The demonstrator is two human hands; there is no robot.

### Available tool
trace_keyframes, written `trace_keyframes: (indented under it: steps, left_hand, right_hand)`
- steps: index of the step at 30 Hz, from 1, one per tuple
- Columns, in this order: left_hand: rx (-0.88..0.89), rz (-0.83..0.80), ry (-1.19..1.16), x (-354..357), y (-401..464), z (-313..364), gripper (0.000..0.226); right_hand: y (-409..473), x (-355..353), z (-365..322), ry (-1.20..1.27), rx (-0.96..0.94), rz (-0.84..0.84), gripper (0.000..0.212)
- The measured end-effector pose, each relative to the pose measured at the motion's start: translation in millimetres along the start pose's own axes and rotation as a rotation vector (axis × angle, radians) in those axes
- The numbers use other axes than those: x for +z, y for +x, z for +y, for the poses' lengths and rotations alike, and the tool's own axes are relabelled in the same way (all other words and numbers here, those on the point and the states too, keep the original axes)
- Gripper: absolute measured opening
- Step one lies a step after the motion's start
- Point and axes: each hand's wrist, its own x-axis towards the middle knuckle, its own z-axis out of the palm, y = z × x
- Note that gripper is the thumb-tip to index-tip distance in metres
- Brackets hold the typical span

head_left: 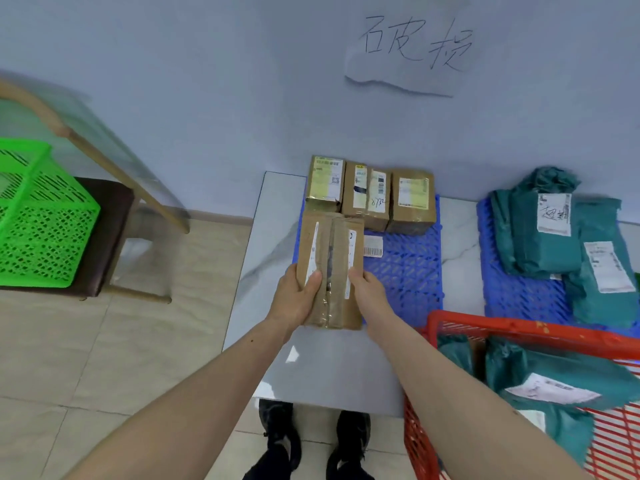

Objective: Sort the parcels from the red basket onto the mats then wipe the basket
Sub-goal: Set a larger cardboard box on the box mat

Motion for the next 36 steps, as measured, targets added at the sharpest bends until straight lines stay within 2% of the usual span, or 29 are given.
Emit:
trace_keyframes:
  steps: [3, 5, 12, 17, 31, 33, 36]
  left_hand:
    - [0.007, -0.033, 0.047, -11, 31, -13, 0.040]
    - [0.013, -0.048, 0.061, -14, 51, -22, 0.044]
    - [-0.081, -0.036, 0.023, -4, 105, -48, 0.053]
    - [-0.059, -0.004, 0.068, 6, 127, -65, 0.065]
    - [-0.071, -0.024, 0.151, 15, 145, -66, 0.059]
    - [-0.091, -0.020, 0.173, 15, 143, -65, 0.059]
    - [-0.117, -0.005, 0.182, 14, 139, -60, 0.054]
  right_hand:
    - [23, 22, 2, -0.006, 0.025, 0.011, 0.034]
    - [41, 33, 4, -0.013, 0.028, 0.022, 0.034]
    - [95, 54, 14, -0.070, 0.086, 0.046, 0.056]
    - [117, 56, 20, -0.063, 0.068, 0.048, 0.042]
    - [127, 50, 26, -0.059, 0.083, 0.039, 0.044]
    - [124, 48, 25, -0.077, 0.075, 0.041, 0.050]
    - [120, 43, 28, -0.094, 0.068, 0.056, 0.076]
